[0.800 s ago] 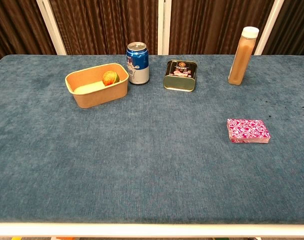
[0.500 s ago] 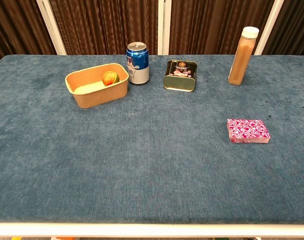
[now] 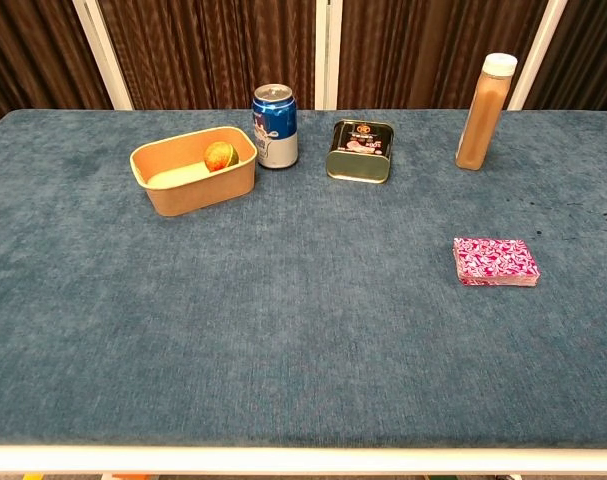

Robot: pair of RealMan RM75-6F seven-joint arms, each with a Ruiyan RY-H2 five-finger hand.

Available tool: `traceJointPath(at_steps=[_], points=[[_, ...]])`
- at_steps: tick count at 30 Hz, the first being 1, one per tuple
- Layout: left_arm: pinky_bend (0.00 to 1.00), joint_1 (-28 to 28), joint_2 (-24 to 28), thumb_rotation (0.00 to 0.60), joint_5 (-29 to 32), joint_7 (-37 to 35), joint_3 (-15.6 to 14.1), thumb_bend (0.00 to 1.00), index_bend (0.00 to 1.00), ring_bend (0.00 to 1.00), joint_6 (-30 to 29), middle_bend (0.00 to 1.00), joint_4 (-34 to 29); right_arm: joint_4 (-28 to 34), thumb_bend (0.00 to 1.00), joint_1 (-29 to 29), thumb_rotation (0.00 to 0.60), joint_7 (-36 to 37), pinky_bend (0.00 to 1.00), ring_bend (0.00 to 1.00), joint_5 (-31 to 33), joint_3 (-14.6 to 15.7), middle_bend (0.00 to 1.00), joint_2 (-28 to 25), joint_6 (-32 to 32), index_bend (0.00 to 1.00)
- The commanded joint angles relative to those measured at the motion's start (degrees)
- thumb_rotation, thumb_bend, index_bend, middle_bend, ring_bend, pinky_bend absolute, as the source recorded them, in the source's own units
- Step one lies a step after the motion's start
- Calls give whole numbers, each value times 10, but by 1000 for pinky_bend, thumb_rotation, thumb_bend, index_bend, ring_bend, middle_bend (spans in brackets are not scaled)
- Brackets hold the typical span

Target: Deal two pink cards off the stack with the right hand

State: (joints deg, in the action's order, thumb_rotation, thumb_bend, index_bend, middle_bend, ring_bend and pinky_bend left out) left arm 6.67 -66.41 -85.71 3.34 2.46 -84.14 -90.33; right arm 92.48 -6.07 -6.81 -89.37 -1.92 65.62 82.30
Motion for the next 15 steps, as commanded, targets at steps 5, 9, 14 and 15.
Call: traceJointPath(at_steps=[5,9,14,15], points=[[191,-5,2,600,-6,10,2,3,174,64,-17,172,-1,10,230,-9,600,-37,0,0,4,0,5,-11,-11,0],[191,-6,11,600,-6,10,3,3,174,64,-18,172,-7,25,230,-13,600,-74,377,208,11,-9,26,0,-9,0],[191,-7,23,600,-7,3,-1,3,174,64,-14,172,-20,97,224,-29,600,-117,966,735,39,-6,138,-5,-54,0],[191,-7,24,600,-8,3,-2,3,174,64,-14,172,-21,100,222,-35,600,-147,968,742,37,-8,136,-4,-58,0]])
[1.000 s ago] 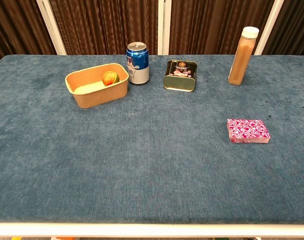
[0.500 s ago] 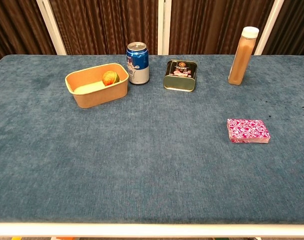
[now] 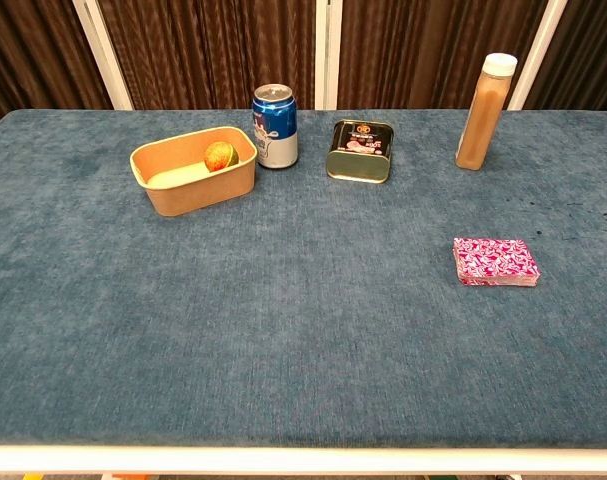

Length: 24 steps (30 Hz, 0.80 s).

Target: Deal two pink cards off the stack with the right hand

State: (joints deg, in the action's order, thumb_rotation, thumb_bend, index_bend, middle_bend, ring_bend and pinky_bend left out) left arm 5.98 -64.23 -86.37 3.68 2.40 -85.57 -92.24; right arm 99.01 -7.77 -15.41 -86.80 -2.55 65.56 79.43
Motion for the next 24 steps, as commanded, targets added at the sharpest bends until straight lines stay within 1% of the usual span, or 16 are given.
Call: traceJointPath(at_steps=[1,3,5,6,7,8,9,10,13,15,17,19,24], points=[[191,-1,2,600,-2,0,-2,3,174,64,0,172,-2,38,217,-23,600,-85,969,746,12,-4,135,0,-32,1],[191,-1,3,600,-4,1,-2,3,175,64,0,172,-2,49,212,-33,600,-130,968,751,23,-12,158,10,-40,41],[191,-1,2,600,-4,1,-2,3,174,64,-1,172,-2,57,212,-42,600,-160,968,780,38,-22,232,23,-44,188],[191,-2,2,600,-4,1,-2,3,175,63,-3,172,-1,57,213,-46,600,-172,968,798,43,-27,261,33,-43,237],[191,-3,1,600,-4,1,-2,4,175,59,-3,172,0,54,216,-52,600,-184,968,828,50,-32,313,47,-44,309],[191,-3,1,600,-3,0,-3,4,174,53,-2,172,0,53,218,-56,600,-193,969,848,59,-36,358,56,-48,348],[191,-3,1,600,-3,-1,-3,4,174,49,-1,172,0,53,218,-62,600,-204,969,855,70,-40,381,63,-55,363],[191,-3,2,600,-3,-1,-4,4,174,46,0,172,0,53,218,-71,600,-222,969,859,87,-44,406,69,-66,370],[191,-3,3,600,-3,-2,-4,4,174,46,1,172,1,48,218,-97,600,-267,969,859,125,-52,410,80,-100,373],[191,-4,2,600,0,0,-3,4,174,46,0,172,2,48,214,-111,600,-284,969,859,150,-54,398,86,-122,360],[191,-5,-2,600,4,6,-2,4,174,46,-2,172,7,51,206,-127,600,-301,968,859,179,-57,377,92,-140,312],[191,-6,-5,600,8,8,-1,4,175,46,-1,172,10,48,203,-141,600,-322,969,859,201,-61,365,102,-148,284],[191,-6,-6,600,10,1,-3,4,175,46,5,172,14,34,196,-172,600,-353,968,859,277,-64,333,130,-174,264]])
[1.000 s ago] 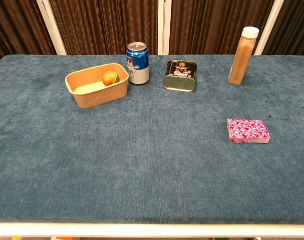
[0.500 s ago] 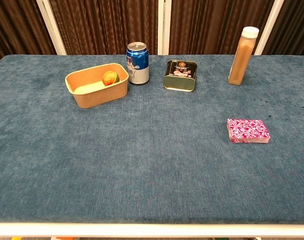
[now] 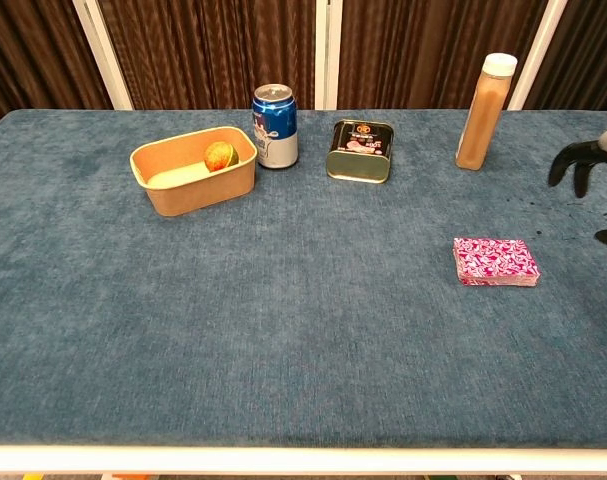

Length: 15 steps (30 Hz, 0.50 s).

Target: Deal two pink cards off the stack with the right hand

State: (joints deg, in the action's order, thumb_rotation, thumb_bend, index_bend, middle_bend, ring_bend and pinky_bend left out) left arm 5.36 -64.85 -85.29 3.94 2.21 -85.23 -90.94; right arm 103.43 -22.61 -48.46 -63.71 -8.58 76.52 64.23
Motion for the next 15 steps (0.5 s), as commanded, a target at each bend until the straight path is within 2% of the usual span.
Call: traceJointPath(at_steps=[1,10,15], points=[[191,0,0,600,-1,-3,-2,4,174,46,3,172,1,-13,195,-29,600,-26,968,858,59,-4,325,25,-26,264],[191,1,1,600,-3,-11,-3,4,175,46,7,172,7,-43,195,-71,600,-45,968,858,118,4,317,68,-31,264],[191,1,1,600,-3,-15,-5,4,174,46,9,172,10,-57,195,-86,600,-56,968,858,134,10,304,85,-20,229]])
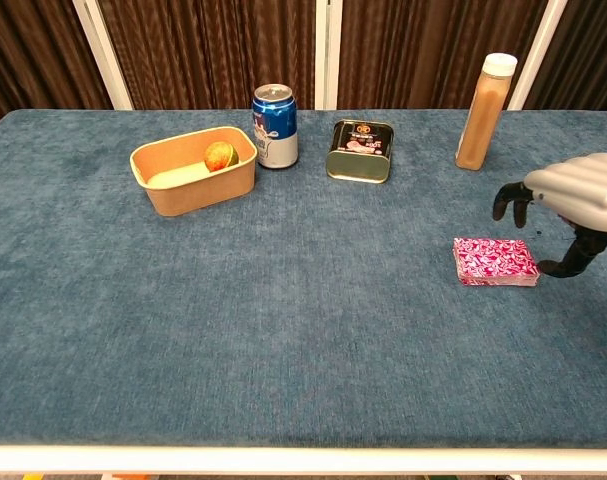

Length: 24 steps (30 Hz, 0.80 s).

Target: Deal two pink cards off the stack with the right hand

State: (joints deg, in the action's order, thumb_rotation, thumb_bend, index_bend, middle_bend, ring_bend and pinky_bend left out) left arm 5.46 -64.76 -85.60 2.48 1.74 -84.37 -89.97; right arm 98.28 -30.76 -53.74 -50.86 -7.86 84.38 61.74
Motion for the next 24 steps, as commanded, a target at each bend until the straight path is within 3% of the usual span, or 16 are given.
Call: traceJointPath(at_steps=[1,24], points=[[191,0,0,600,0,-2,0,4,175,46,1,172,1,-8,195,-8,600,-3,968,858,10,4,302,9,8,229],[191,-1,9,600,-11,-17,-7,4,175,46,2,172,-9,-36,194,-58,600,-13,968,859,76,29,270,41,18,205]])
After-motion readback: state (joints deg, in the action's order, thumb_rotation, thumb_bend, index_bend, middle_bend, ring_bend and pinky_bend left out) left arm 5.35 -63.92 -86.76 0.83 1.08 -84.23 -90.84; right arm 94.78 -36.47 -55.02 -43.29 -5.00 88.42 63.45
